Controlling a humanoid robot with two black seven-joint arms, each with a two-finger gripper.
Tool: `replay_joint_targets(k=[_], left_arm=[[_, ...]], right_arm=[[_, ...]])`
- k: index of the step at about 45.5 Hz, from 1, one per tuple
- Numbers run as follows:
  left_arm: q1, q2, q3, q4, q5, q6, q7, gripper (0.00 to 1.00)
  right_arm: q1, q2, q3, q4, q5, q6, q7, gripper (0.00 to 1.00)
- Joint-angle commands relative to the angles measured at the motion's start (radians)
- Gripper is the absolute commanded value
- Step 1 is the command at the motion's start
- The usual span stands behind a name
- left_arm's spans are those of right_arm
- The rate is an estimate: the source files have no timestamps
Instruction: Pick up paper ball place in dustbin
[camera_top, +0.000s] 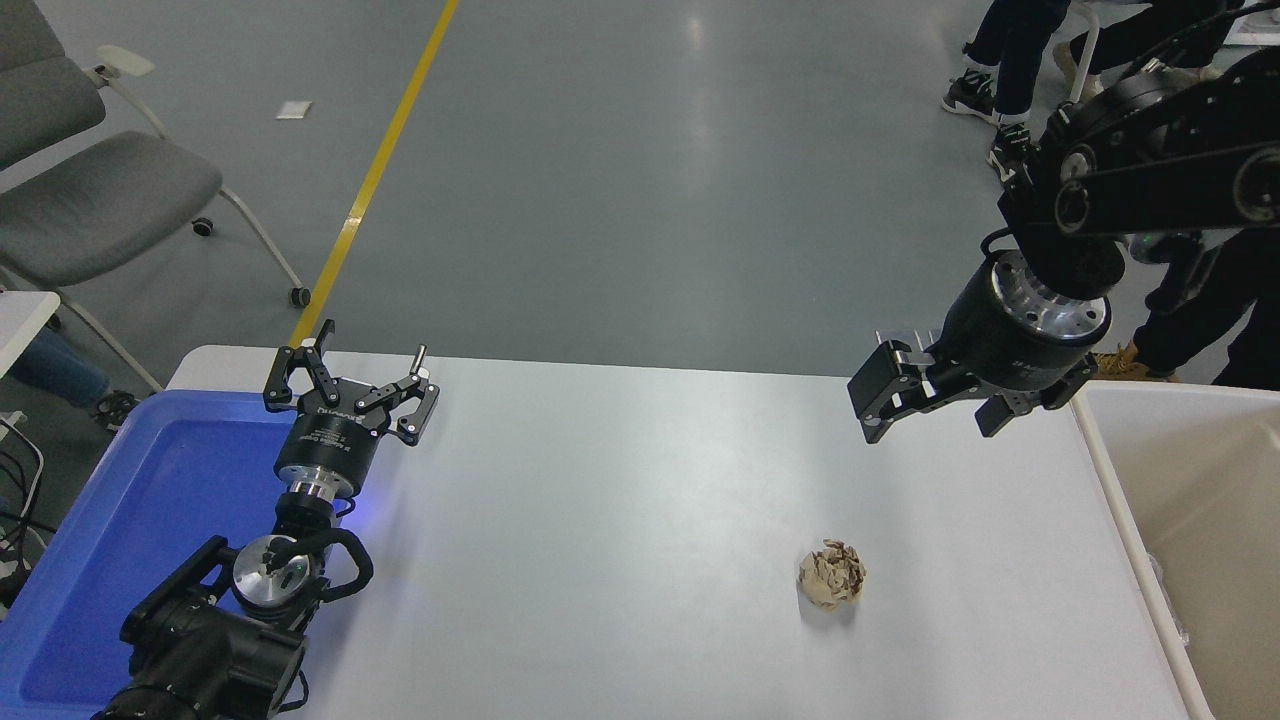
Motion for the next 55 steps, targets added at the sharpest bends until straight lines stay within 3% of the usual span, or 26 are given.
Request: replay_joint_targets(k=[1, 32, 55], left_arm=[[0.000, 0.000, -0.001, 0.000, 0.000, 0.000, 0.000, 0.99], [0.000, 0.002, 0.002, 0.000, -0.001, 0.001, 0.000, 0.99], [0.000, 0.002, 0.002, 0.000, -0.001, 0.000, 0.000, 0.99]], right_arm=[[0.014, -0.014, -0.001, -0.006, -0.009, 0.024, -0.001, 1.00], [-0.014, -0.006, 0.024, -0.017, -0.003, -0.025, -0.001, 1.00], [-0.331, 0.045, 0.097, -0.054, 0.002, -0.410, -0.001, 1.00]])
